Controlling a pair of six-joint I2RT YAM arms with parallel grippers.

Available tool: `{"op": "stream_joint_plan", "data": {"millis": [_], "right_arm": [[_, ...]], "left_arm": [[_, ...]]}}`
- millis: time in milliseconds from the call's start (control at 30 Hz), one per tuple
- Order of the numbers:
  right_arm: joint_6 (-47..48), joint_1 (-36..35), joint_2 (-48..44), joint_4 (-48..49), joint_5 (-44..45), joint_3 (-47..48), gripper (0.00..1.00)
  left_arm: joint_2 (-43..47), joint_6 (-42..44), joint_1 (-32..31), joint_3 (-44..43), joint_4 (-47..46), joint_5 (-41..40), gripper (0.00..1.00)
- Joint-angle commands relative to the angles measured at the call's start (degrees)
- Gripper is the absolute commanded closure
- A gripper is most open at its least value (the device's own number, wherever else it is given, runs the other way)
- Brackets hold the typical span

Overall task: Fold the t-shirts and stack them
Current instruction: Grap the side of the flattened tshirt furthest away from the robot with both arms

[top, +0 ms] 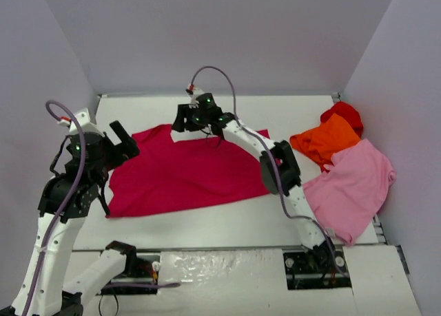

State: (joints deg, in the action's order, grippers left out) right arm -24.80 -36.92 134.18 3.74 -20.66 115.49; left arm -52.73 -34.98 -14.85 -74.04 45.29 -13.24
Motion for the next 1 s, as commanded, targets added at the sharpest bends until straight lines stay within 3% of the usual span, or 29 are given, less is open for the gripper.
{"op": "stream_joint_plan", "data": {"millis": [0, 67, 133, 200, 300, 333, 400, 533, 600, 667, 833, 967], "right_arm": [[-2.5, -3.0, 12.3, 1.8, -11.7, 15.0, 0.44], [-5.7, -4.2, 15.5, 8.3, -15.7, 18.3, 0.43], [-10.5, -5.2, 16.9, 23.3, -19.9, 15.6, 0.44], [-17.9, -5.4, 20.5, 31.4, -23.8, 16.0, 0.63], [-21.3, -5.5, 23.6, 35.1, -24.3, 20.2, 0.78], [-21.5, -5.5, 23.8, 35.5, -24.3, 20.7, 0.79], [-19.8, -5.6, 23.2, 33.0, -23.1, 20.3, 0.69], [-9.0, -5.3, 15.6, 24.0, -15.0, 12.1, 0.66], [-1.1, -5.0, 10.8, 16.2, -6.8, 7.7, 0.67], [4.1, -4.1, 6.0, 10.6, -0.4, 4.7, 0.75], [8.3, 0.2, -10.0, 7.0, 9.9, -13.7, 0.76], [7.4, 5.8, -23.4, 5.1, 14.0, -27.7, 0.72]], "left_arm": [[3.2, 0.1, 0.5, 1.4, 3.7, -1.6, 0.03], [4.9, 0.1, 0.6, 2.2, 4.1, -1.5, 0.03], [5.8, 0.3, 0.6, 3.3, 3.8, -1.1, 0.03], [6.2, 0.5, 0.6, 4.2, 3.5, 0.0, 0.03], [6.1, 0.5, 0.7, 5.1, 4.2, 0.6, 0.03], [5.9, 0.5, 0.7, 5.4, 4.3, 0.9, 0.03], [6.0, 0.5, 0.7, 6.3, 4.2, 1.9, 0.03], [5.7, 0.6, 0.8, 8.4, 1.8, 1.9, 0.03], [3.6, 0.8, 0.8, 8.9, 1.0, 1.1, 0.03], [-0.2, 1.0, 0.9, 8.3, 0.4, 1.0, 0.04], [-16.6, 2.0, 1.3, 2.8, -3.9, -0.6, 0.05], [-35.0, 5.2, 2.0, -10.7, -0.8, -6.1, 0.03]]}}
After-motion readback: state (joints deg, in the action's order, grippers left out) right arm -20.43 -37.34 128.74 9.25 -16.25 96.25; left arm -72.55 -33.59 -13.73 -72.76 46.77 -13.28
